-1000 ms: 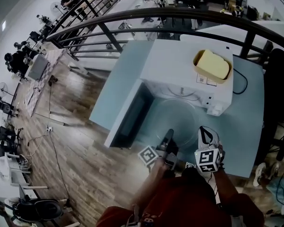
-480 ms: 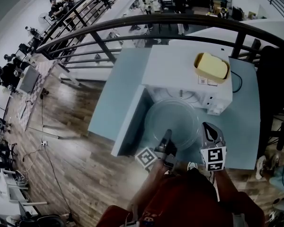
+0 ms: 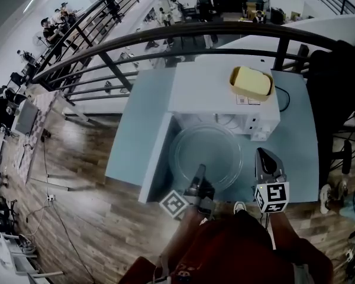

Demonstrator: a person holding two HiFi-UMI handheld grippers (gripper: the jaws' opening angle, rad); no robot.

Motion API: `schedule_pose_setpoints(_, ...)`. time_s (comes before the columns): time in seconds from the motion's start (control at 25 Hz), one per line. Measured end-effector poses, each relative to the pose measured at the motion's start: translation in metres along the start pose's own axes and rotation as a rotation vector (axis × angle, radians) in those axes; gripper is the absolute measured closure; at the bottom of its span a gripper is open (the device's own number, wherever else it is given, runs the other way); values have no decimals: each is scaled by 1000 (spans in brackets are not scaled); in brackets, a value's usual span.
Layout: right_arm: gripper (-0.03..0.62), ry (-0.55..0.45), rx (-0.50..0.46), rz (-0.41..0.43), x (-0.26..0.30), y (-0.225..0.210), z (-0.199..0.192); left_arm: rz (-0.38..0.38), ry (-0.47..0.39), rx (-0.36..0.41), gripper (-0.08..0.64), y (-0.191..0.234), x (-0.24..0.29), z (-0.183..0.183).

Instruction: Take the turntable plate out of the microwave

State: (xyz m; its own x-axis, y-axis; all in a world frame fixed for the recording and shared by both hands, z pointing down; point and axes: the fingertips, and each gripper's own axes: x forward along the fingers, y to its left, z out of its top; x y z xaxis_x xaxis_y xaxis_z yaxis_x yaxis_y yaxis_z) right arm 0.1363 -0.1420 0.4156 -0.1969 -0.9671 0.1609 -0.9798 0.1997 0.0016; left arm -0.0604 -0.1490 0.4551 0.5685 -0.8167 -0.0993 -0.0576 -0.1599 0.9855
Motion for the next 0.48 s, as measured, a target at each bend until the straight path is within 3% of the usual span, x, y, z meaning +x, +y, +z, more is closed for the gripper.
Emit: schedule_pose_setpoints(0.48,594,-36,18,-73,-28,-14,4,-59,39,-11,537,-34,6,-16)
